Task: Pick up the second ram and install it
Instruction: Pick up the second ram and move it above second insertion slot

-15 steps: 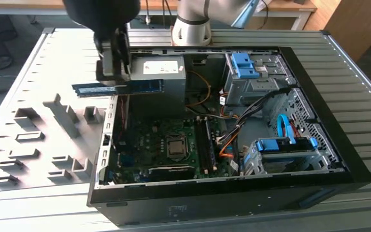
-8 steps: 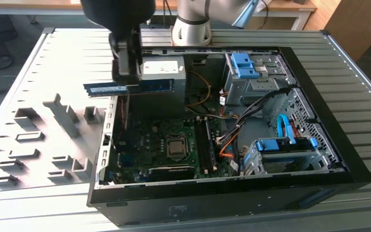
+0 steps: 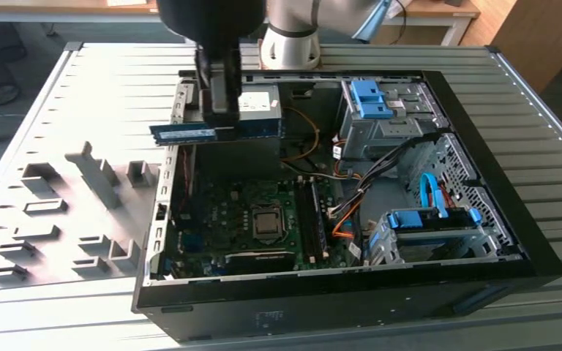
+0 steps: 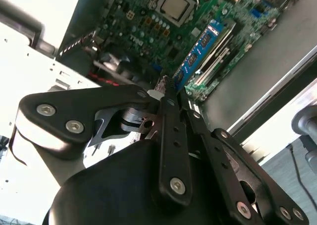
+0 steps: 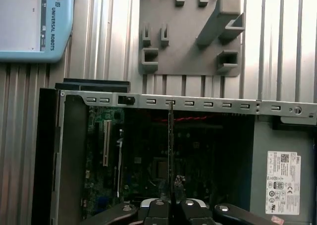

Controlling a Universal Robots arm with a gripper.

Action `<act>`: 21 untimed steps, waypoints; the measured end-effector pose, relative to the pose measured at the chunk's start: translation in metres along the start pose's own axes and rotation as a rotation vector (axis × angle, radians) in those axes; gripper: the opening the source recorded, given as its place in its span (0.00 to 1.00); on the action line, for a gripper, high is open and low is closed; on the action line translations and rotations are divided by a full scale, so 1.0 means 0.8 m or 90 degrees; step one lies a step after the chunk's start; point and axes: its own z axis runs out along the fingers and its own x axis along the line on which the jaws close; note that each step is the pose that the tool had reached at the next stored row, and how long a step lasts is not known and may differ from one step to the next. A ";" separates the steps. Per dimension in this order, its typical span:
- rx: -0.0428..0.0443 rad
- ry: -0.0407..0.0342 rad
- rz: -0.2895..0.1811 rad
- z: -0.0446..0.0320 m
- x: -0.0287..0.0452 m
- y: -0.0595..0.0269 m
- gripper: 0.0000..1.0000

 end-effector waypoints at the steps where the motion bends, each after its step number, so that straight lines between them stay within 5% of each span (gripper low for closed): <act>1: 0.0000 0.0000 0.000 -0.0001 0.0000 -0.004 0.14; 21: -0.0004 0.0000 0.000 -0.0013 0.0013 -0.087 0.14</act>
